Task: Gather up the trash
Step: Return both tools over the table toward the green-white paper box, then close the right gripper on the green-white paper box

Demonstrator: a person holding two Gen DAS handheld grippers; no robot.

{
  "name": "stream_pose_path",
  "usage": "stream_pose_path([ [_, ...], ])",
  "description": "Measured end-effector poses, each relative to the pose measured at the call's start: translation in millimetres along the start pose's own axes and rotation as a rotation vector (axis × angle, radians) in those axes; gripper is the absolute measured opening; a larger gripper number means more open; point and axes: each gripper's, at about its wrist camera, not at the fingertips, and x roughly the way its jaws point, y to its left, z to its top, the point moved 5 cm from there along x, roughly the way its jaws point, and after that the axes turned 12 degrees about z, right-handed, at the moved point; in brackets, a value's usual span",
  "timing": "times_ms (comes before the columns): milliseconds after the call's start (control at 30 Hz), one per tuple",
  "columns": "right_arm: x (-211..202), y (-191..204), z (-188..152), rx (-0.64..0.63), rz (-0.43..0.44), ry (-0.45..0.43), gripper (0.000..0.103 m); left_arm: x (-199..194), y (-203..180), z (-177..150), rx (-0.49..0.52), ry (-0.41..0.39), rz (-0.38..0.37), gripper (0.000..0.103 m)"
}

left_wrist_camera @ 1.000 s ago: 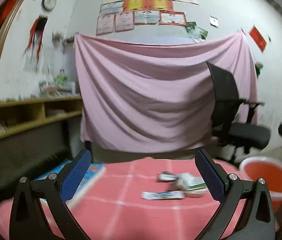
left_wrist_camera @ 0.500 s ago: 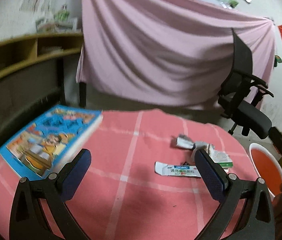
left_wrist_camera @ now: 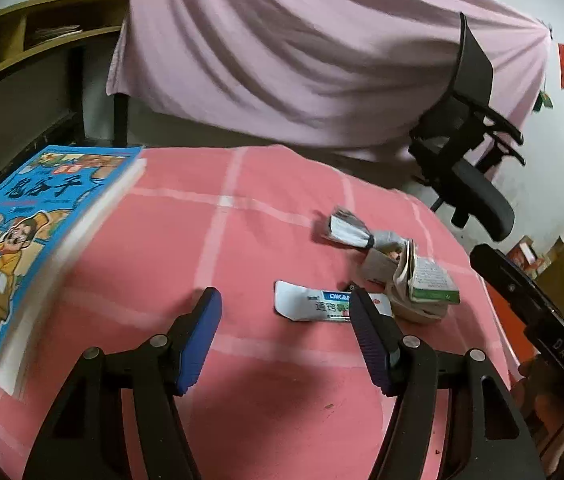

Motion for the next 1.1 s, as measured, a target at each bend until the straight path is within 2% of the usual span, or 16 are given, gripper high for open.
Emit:
stream_pose_path([
  [200,4,-8,-1,0.043,-0.018,0.024,0.077,9,-18,0,0.095,0.022,0.032,0.058],
  [233,4,-9,-1,0.050,-0.020,0.026,0.077,10,-20,-1,0.109,0.021,0.035,0.054],
  [300,4,-12,-2,0.062,-0.022,0.032,0.077,12,-22,-2,0.116,0.025,0.044,0.036],
  [333,5,-12,-3,0.067,-0.021,0.037,0.077,13,-21,-2,0.112,0.026,0.042,0.032],
  [400,7,-13,-4,0.070,-0.015,0.049,0.077,13,-20,-4,0.101,0.032,0.037,0.019],
  [533,13,-11,-8,0.066,0.008,0.092,0.074,9,-17,-8,0.103,0.048,0.004,0.012],
  [600,16,-10,-10,0.072,0.024,0.119,0.068,5,-18,-12,0.114,0.057,-0.012,0.006],
  [667,19,-11,-13,0.084,0.041,0.137,0.060,2,-20,-15,0.118,0.058,-0.030,0.004],
  [767,22,-14,-15,0.111,0.064,0.158,0.053,1,-21,-16,0.118,0.063,-0.038,0.001],
  [967,23,-16,-19,0.142,0.100,0.176,0.025,-9,-19,-20,0.084,0.043,-0.057,0.000],
  [1100,20,-14,-17,0.132,0.105,0.160,0.016,-17,-13,-19,0.043,0.003,-0.044,0.000],
])
